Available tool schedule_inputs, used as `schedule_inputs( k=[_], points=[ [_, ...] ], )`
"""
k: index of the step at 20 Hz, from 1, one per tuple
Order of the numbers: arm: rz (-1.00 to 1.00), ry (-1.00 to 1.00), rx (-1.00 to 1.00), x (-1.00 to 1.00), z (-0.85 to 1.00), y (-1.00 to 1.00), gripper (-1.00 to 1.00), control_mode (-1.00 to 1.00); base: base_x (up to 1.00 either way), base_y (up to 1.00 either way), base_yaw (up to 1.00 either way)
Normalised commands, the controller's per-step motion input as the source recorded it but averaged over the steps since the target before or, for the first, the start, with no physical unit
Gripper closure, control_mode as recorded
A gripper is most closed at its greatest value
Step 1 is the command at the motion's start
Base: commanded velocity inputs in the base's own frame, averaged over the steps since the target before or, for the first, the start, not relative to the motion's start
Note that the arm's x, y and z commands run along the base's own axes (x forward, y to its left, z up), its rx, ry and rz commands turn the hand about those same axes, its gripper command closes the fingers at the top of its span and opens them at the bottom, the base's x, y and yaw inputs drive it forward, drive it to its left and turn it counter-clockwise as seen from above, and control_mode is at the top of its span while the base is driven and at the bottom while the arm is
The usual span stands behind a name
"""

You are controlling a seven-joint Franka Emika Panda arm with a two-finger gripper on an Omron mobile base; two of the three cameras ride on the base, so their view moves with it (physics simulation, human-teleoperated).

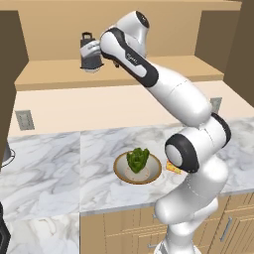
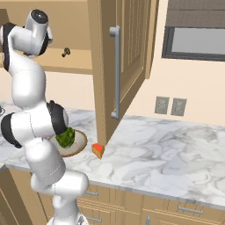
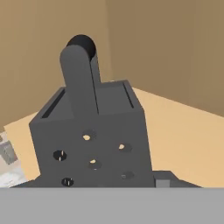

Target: Pick the cheese from the fridge and the cheese grater from the cabinet and place them next to the salad bowl.

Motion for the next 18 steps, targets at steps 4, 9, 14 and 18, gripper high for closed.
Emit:
schedule_inputs(
  k=[4,9,14,18],
  points=[
    [0.00,-0.24,0.00,-0.94,-0.10,-0.23,1.00,-1.00,0.00,0.00,0.00],
    [0.00,-0.09,0.04,-0.90,-0.19,-0.21,1.00,-1.00,0.00,0.00,0.00],
    [0.00,0.00,0.06,-0.78,-0.18,-0.13,1.00,-1.00,0.00,0.00,0.00],
    [0.00,0.00,0.00,-0.63,-0.27,-0.09,1.00,-1.00,0.00,0.00,0.00]
  ],
)
